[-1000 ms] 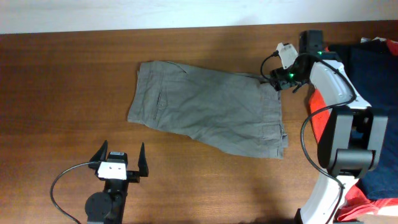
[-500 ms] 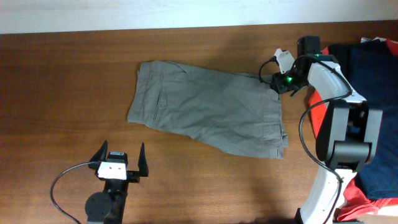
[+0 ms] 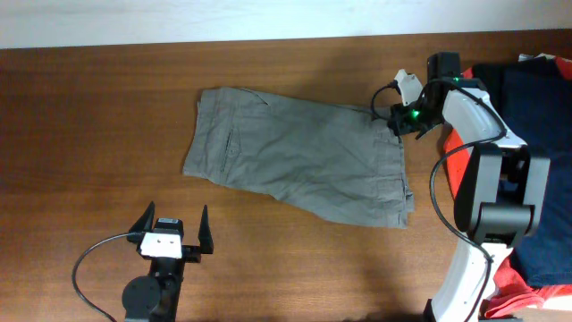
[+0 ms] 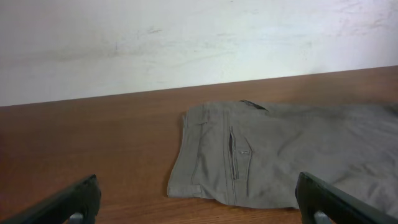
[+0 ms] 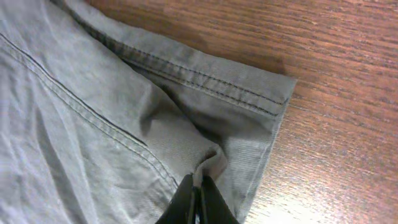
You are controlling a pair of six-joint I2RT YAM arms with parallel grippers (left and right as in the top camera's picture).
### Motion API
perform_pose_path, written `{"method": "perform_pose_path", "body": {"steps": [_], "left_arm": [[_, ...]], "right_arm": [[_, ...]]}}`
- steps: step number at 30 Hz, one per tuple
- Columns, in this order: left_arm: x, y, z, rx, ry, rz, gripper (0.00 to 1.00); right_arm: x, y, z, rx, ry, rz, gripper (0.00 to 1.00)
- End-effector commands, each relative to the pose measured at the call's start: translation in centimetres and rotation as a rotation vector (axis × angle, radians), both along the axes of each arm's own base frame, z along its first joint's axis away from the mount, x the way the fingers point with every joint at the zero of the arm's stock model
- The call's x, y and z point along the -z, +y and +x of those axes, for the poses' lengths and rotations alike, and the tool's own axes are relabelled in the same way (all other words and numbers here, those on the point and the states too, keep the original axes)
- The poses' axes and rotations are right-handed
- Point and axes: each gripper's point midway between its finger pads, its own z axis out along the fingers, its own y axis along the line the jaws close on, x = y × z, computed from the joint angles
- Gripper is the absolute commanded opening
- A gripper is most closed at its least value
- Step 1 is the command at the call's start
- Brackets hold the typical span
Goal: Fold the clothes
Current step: 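Grasp the left edge of the shorts with the left gripper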
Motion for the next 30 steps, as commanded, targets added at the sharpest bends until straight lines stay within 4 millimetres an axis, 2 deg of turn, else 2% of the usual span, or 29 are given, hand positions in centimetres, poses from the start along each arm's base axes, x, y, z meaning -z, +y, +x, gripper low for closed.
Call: {"method": "perform_pose_path", "body": {"steps": [1,2,5,8,10,12,13,14,15,16,18,19,21,23,25,27,30], "left_arm": [[0.2,-0.1,0.0,0.002,0.002,0.012,1.0],[0.2,-0.1,0.0,0.002,0.002,0.012,1.0],[-0.1,0.0,0.0,0.001,-0.012,0.011,1.0],[-1.0,-0.4,0.0,0.02,-0.049,0.006,1.0],[-3.9,-2.0,-0.6,0.12,-0.118,-0.002,1.0],[-7.2,-2.0,-1.4,0.125,-0.114,0.0,1.0],[-9.5,-2.0,-1.6,0.122,-0.111,0.041,1.0],[-11.9,-2.0,-1.4,0.123,-0.097,0.074,1.0],[-13.5,-2.0,-1.0,0.125,-0.075,0.087,1.0],[-14.8,-2.2,0.9,0.133,0.049,0.106,1.0],[-14.4,-2.5,3.5,0.145,0.219,0.113,1.0],[-12.8,-3.0,5.9,0.166,0.389,0.114,1.0],[-11.3,-3.4,10.1,0.175,0.575,0.115,1.0],[-10.2,-3.9,13.3,0.184,0.623,0.112,1.0],[-8.3,-4.0,16.5,0.179,0.63,0.111,1.0],[-4.7,-3.2,18.6,0.161,0.695,0.103,1.0],[-0.1,-2.2,19.8,0.185,0.796,0.03,1.0]], "right_arm": [[-4.0,0.8,0.7,0.061,-0.045,0.089,0.04],[-4.4,1.4,0.2,0.049,-0.032,0.126,0.04],[-4.8,1.6,-0.7,0.048,-0.006,0.136,0.04],[-6.6,4.1,-1.1,-0.015,-0.019,0.29,0.04],[-6.8,4.5,-1.4,-0.02,-0.01,0.314,0.04],[-7.1,4.7,-1.5,-0.04,-0.021,0.321,0.04],[-7.8,5.2,-1.7,-0.086,-0.044,0.348,0.04],[-8.9,5.8,-1.8,-0.114,-0.068,0.383,0.04],[-10.0,6.1,-1.9,-0.125,-0.088,0.402,0.04],[-11.7,6.3,-2.4,-0.151,-0.124,0.398,0.04],[-13.2,6.5,-3.4,-0.194,-0.147,0.388,0.04],[-14.2,6.5,-3.9,-0.198,-0.157,0.385,0.04],[-14.5,6.6,-4.6,-0.196,-0.139,0.389,0.04],[-14.3,7.0,-5.5,-0.237,-0.124,0.386,0.04],[-14.0,7.7,-6.6,-0.282,-0.097,0.382,0.04],[-13.7,8.2,-8.3,-0.333,-0.051,0.384,0.04],[-14.2,9.3,-10.4,-0.426,-0.029,0.411,0.05]]}}
